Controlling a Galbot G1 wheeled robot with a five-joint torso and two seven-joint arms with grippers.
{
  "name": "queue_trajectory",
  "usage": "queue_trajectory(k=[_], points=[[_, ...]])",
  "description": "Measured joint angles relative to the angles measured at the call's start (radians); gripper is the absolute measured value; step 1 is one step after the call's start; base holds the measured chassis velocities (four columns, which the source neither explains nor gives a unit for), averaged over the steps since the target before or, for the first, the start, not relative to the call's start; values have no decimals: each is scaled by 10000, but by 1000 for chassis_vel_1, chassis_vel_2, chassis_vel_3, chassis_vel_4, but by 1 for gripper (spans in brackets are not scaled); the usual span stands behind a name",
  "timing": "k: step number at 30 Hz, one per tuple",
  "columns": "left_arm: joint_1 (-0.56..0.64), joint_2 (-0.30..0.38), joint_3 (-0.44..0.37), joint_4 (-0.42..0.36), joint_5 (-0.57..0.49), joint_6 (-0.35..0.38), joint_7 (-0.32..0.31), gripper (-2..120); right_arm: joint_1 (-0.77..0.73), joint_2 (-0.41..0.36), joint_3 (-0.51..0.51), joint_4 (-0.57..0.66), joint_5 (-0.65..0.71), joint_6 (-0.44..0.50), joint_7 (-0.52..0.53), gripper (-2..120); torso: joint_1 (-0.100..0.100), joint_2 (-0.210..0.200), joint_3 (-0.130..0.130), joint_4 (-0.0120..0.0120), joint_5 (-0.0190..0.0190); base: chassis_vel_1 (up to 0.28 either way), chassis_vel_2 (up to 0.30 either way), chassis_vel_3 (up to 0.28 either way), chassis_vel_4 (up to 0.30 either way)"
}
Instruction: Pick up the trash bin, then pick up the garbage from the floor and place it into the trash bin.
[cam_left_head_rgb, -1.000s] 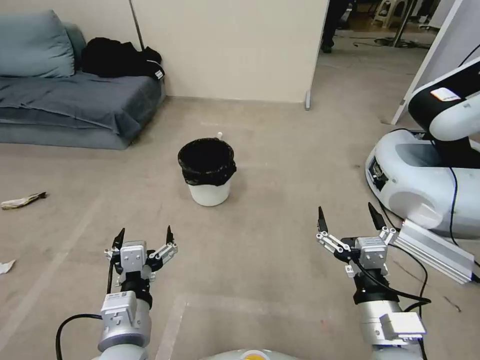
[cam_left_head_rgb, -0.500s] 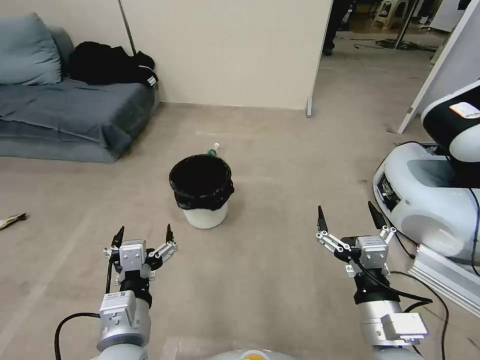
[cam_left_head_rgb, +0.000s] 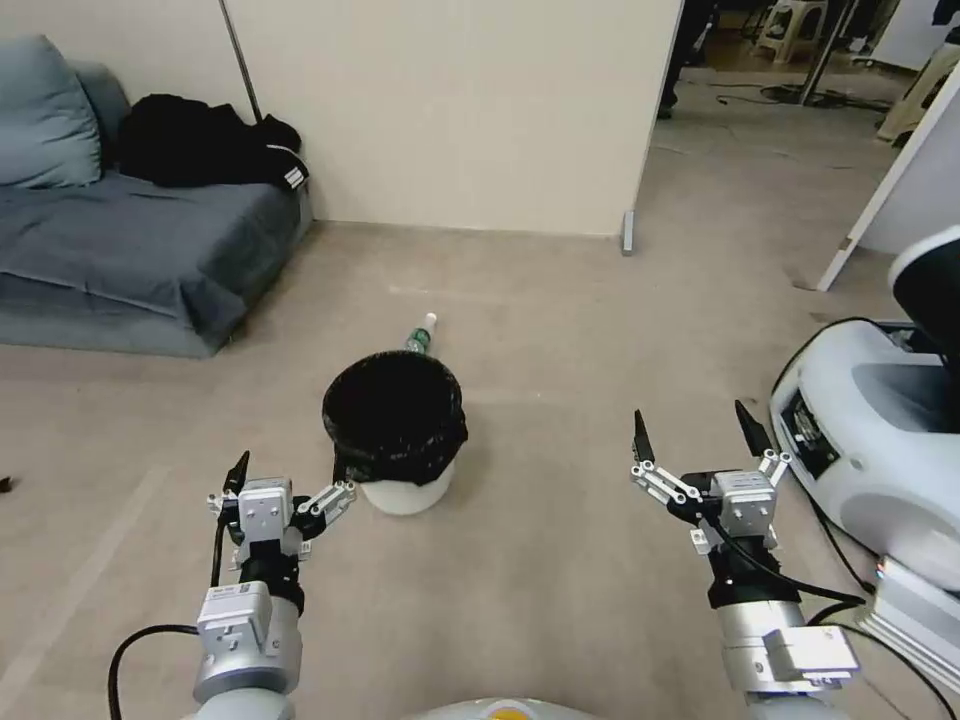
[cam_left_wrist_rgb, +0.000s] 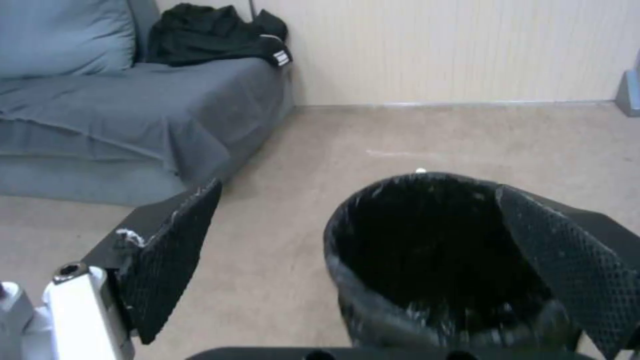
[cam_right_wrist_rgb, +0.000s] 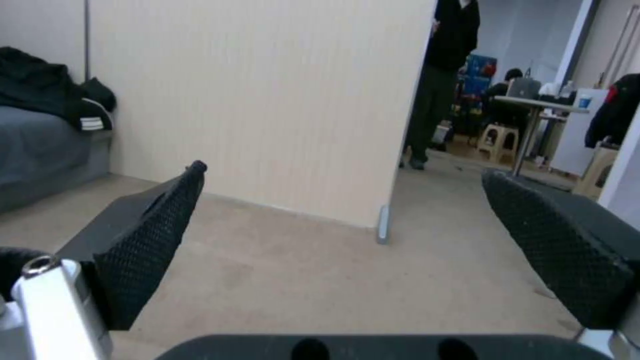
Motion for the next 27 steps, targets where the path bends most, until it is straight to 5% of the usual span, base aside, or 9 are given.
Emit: queue_trajectory(k=[18,27], points=[[16,-45,64,68,56,-57,0,100,16,0,12,-107,51,187,-93,100,1,0,0,-1,0,-210,205,203,-206],[16,-52,69,107,58,-79,-10,100,18,0,12,-143,74,332,-123,100,1,0,0,-1,0,-67,79,82,-83]])
